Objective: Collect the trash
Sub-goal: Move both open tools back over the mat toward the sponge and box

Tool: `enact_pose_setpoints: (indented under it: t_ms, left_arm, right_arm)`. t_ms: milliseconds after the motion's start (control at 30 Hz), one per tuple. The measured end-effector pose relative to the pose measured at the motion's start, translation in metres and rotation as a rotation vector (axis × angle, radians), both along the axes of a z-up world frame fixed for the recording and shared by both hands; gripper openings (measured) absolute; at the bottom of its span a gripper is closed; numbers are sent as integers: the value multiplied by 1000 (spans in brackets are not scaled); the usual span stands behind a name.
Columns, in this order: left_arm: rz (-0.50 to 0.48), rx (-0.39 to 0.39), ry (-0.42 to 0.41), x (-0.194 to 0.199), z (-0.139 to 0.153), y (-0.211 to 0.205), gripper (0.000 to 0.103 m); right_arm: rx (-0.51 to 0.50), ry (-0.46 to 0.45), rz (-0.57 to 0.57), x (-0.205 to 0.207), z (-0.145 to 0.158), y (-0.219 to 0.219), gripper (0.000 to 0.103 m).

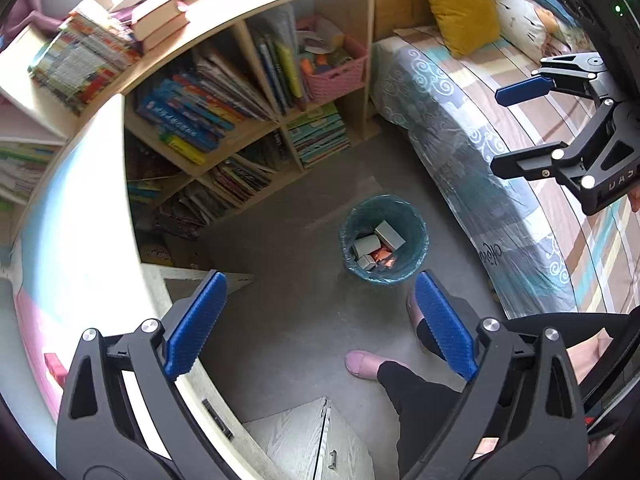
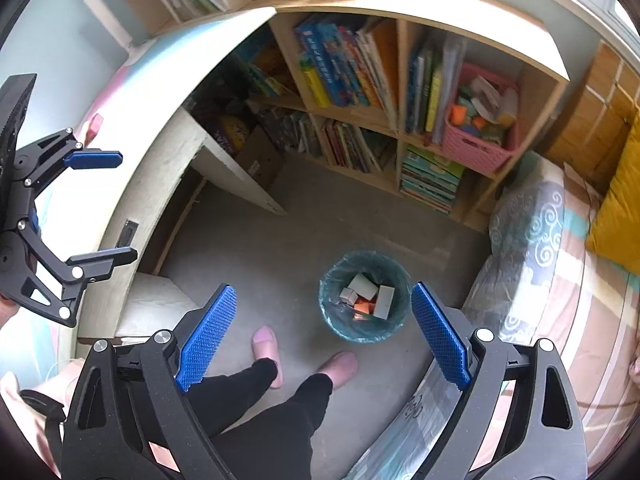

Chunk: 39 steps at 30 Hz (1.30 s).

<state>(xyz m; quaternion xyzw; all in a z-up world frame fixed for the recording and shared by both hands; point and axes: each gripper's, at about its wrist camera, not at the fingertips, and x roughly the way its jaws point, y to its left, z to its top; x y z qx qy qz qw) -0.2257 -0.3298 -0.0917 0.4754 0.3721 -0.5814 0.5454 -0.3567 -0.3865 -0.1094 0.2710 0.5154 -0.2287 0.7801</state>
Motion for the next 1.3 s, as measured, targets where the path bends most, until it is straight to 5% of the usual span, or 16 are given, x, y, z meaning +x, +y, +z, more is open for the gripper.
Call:
enact_pose_setpoints:
  t_ms: [833, 1300]
  left_arm:
    - [269, -81, -47, 89, 23, 102, 96]
    - [512, -91, -95, 171, 29, 186, 96]
  right_arm:
    - [-72, -2, 188, 99, 20, 62, 90]
    - [-122, -81, 462, 208, 47, 126, 90]
